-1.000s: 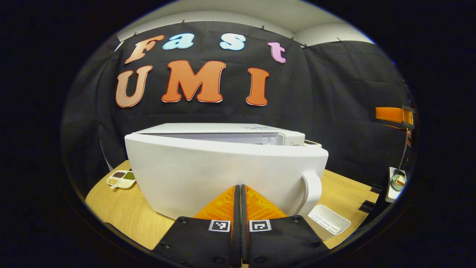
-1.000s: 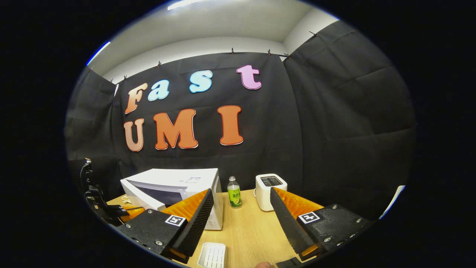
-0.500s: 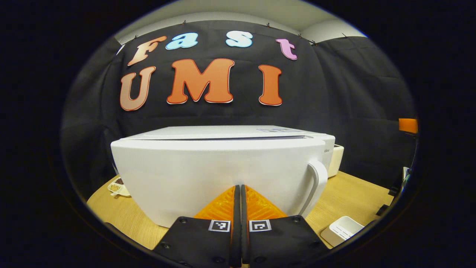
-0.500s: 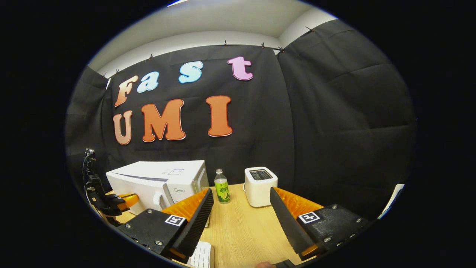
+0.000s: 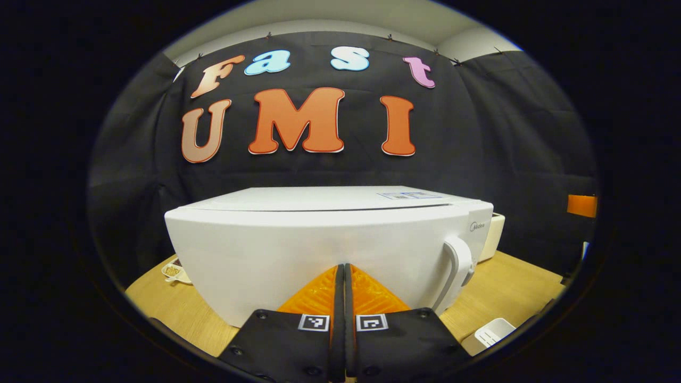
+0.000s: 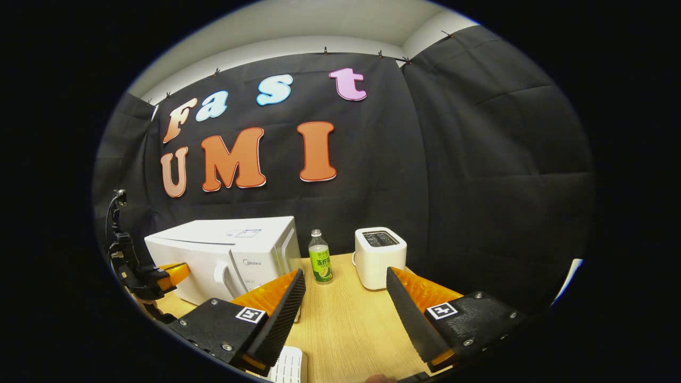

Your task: Open the microwave oven with the left hand, put the food in, and close the microwave oven.

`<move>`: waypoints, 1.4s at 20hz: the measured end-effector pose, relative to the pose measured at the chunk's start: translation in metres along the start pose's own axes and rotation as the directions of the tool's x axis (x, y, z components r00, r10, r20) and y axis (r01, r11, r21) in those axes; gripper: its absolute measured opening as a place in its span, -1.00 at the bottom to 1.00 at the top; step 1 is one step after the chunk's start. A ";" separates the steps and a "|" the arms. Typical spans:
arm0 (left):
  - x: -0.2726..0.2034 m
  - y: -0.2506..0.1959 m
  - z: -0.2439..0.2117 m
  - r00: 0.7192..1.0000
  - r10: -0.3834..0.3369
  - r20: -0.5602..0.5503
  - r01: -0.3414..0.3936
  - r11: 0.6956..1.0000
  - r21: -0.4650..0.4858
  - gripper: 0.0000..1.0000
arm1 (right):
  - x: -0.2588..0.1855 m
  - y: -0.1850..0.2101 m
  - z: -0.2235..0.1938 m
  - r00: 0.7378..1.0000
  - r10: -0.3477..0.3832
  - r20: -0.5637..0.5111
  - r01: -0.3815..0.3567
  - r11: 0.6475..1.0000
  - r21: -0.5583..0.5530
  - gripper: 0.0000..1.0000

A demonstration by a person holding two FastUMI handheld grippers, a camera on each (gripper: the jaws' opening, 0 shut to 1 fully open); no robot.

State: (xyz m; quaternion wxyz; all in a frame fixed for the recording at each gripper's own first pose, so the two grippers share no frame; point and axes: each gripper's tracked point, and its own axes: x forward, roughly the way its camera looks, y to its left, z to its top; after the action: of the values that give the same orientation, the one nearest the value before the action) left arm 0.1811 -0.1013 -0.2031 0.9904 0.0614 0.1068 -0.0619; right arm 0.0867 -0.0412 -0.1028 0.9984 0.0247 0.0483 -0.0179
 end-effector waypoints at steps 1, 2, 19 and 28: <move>0.007 -0.001 -0.005 0.999 0.011 -0.035 -0.010 1.000 0.027 -0.92 | 0.002 0.001 -0.003 1.000 0.001 -0.008 -0.001 1.000 -0.002 0.89; 0.005 0.003 0.000 1.000 0.022 -0.006 -0.022 1.000 0.019 -0.93 | 0.003 0.001 -0.007 1.000 0.000 -0.018 0.000 1.000 -0.005 0.89; -0.106 0.098 0.113 0.997 0.023 0.069 -0.020 0.999 -0.042 -0.90 | -0.039 0.036 0.039 0.999 0.039 0.035 -0.038 0.999 -0.020 0.89; -0.197 0.184 0.153 0.988 0.125 0.086 -0.120 0.991 -0.063 0.38 | -0.072 0.058 0.083 0.994 0.072 0.082 -0.069 0.997 -0.041 0.89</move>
State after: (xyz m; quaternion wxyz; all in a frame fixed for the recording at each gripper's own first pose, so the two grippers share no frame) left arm 0.0460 0.0808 0.0089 0.9975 0.0367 0.0602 -0.0007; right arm 0.0252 0.0147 -0.0108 0.9998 0.0067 0.0062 0.0171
